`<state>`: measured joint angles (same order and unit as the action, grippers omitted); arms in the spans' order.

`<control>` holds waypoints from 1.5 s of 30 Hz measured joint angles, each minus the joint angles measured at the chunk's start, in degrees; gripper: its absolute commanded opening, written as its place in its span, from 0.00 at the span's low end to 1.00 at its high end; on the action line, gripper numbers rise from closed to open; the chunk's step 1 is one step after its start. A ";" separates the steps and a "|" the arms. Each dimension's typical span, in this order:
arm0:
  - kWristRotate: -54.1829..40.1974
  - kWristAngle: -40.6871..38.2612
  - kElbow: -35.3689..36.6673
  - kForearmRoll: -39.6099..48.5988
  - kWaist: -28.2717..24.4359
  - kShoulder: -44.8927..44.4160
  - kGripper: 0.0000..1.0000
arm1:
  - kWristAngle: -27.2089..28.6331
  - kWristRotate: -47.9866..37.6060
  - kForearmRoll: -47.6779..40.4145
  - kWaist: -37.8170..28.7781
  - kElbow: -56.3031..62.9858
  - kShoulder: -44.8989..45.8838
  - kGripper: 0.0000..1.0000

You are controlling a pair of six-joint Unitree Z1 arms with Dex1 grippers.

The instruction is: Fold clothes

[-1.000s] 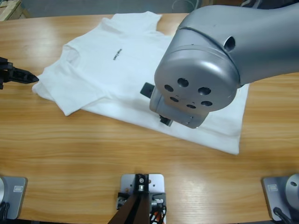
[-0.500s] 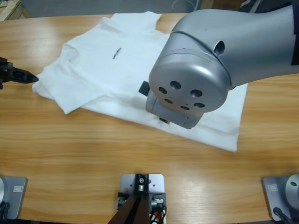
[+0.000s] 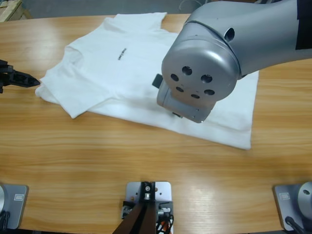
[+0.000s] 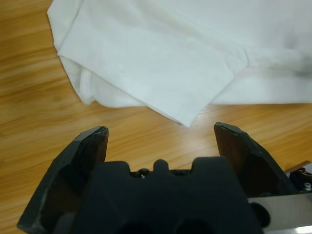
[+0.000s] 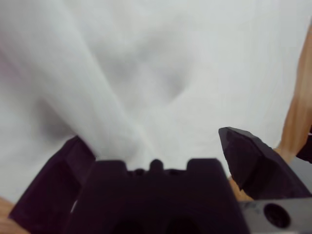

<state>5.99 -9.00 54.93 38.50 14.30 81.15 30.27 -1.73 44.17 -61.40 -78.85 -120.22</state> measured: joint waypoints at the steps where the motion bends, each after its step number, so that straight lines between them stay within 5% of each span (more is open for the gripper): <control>1: 0.00 0.00 0.00 0.00 0.00 0.00 0.84 | 0.34 0.11 0.00 0.28 0.00 0.00 1.00; 31: 0.00 0.27 0.00 0.00 0.00 0.00 0.84 | 4.00 6.73 -0.70 9.38 -5.43 -4.07 1.00; 45: 0.00 0.33 0.00 -0.01 0.73 -0.26 0.84 | 1.93 2.54 5.57 9.98 -5.17 4.77 1.00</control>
<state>5.99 -8.67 54.93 38.50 15.03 80.89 32.21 0.81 49.74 -51.42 -84.02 -115.45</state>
